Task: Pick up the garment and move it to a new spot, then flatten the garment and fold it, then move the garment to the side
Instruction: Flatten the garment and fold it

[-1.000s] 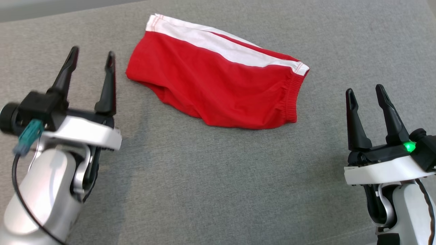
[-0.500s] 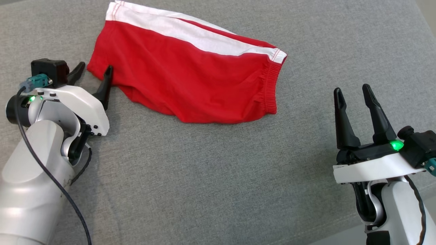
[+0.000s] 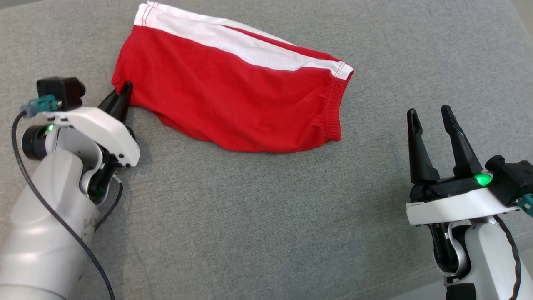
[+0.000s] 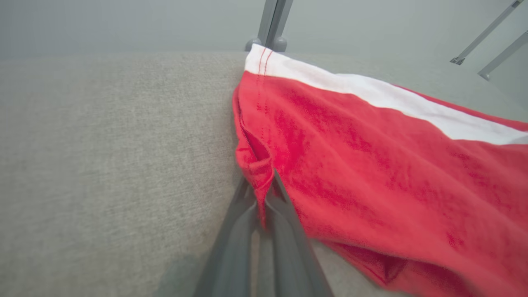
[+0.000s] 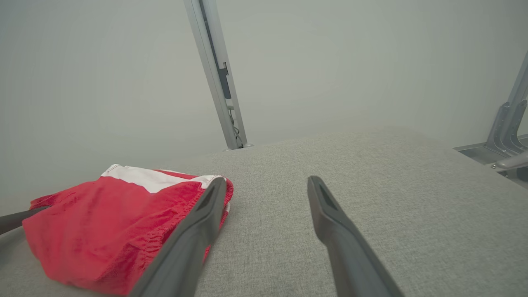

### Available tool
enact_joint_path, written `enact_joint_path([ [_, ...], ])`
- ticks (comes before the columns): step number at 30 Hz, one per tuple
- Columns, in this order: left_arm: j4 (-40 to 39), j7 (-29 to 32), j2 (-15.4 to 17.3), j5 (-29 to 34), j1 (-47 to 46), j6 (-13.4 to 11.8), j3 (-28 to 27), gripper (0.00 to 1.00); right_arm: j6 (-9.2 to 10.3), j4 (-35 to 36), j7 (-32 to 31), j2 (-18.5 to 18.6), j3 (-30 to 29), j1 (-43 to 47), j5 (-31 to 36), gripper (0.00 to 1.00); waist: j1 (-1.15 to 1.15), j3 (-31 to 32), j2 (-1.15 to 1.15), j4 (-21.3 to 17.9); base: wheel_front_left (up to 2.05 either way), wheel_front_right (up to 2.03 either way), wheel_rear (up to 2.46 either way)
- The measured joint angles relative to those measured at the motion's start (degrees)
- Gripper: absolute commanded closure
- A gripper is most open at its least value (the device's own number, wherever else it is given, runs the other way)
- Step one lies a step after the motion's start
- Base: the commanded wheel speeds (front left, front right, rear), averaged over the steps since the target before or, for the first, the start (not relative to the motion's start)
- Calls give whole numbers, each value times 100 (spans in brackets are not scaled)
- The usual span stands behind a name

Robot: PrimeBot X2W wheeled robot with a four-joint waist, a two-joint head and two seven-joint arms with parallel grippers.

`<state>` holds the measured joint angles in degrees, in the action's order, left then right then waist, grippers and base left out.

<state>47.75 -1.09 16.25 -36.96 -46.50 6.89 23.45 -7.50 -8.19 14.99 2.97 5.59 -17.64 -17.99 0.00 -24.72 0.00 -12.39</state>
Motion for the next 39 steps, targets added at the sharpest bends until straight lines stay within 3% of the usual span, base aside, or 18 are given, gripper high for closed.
enact_joint_path([
  [10, -1218, -914, -205, -307, 1440, -411, -303, 100, 0, -130, 0, 153, -201, 183, 25, 0, 0, 157, 0, 439, 0, 0, 0],
  [17, -2559, -898, -244, -300, 2633, -961, -220, 100, 1, -199, -2, 313, -316, 247, 38, 0, 0, 315, 0, 859, 0, 0, 0],
  [22, -3220, -675, -229, -326, 3100, -1204, -156, 100, 0, -202, -74, 341, -338, 295, 55, 0, 0, 420, 0, 1047, 0, 0, 0],
  [23, -3295, -653, -219, -328, 3150, -1249, -159, 62, 0, -200, -86, 339, -328, 295, 57, 0, 0, 438, 0, 1063, 0, 0, 0],
  [24, -3363, -649, -204, -326, 3188, -1307, -166, 62, 0, -202, -94, 335, -322, 295, 64, 0, 0, 457, 0, 1070, 0, 0, 0],
  [25, -3424, -653, -181, -300, 3215, -1346, -163, 0, 0, -203, -113, 334, -322, 295, 75, 0, 0, 474, 0, 1071, 0, 0, 0],
  [33, -4141, -1302, -19, 382, 3256, -1965, -515, 0, 0, -210, -187, 312, -400, 291, 348, 0, 0, 632, 0, 994, 0, 0, 0],
  [39, -4459, -1377, 174, 984, 3251, -2095, -772, 0, 0, -178, -253, 312, -510, 289, 614, 0, 0, 806, 0, 974, 0, 0, 0],
])
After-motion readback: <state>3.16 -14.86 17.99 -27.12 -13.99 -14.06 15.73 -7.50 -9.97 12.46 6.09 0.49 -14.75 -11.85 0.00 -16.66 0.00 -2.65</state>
